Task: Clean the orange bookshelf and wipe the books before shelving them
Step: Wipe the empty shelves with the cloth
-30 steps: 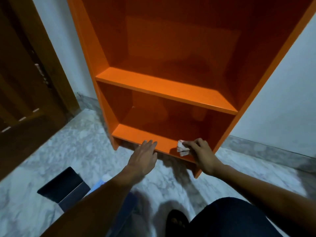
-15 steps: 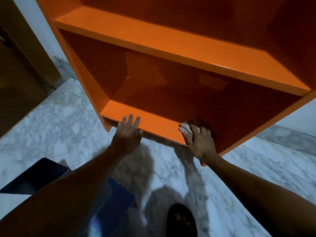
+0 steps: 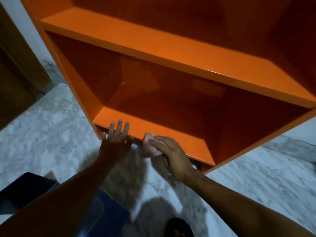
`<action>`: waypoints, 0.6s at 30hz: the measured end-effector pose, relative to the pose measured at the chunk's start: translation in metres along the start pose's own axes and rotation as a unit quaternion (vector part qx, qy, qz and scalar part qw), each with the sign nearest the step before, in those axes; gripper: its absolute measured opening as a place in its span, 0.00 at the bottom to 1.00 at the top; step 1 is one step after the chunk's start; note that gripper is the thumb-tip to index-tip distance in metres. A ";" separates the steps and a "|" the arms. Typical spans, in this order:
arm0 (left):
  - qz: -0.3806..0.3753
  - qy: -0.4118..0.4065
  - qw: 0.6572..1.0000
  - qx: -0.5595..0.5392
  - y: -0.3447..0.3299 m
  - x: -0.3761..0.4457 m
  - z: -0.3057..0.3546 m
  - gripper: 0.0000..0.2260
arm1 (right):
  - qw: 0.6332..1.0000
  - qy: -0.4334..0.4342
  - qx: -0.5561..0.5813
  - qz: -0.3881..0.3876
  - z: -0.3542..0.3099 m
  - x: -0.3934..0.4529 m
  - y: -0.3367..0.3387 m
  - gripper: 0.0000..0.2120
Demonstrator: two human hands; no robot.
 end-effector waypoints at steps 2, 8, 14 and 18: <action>0.008 0.003 1.000 0.001 0.000 0.003 -0.002 0.27 | 0.994 -0.060 -0.065 0.068 0.026 -0.009 0.029 0.25; 0.049 0.000 0.999 -0.019 0.005 0.001 0.000 0.26 | 0.929 -0.338 -0.122 0.093 0.089 -0.087 0.049 0.27; 0.014 0.025 0.999 0.024 0.002 0.007 -0.004 0.28 | 0.971 -0.219 -0.074 0.057 0.052 -0.061 0.000 0.25; 0.015 0.014 0.999 0.047 0.000 0.006 -0.007 0.27 | 0.996 -0.085 0.014 0.033 -0.002 -0.024 -0.024 0.17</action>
Point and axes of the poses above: each hand's wrist, its own x-axis towards the middle knuckle, its own y-axis out of the back of the hand, z = x × y, the point moved 9 cm from there along x, towards the middle knuckle, and after that the axes turned 15 degrees about y, right-handed, at the moved point
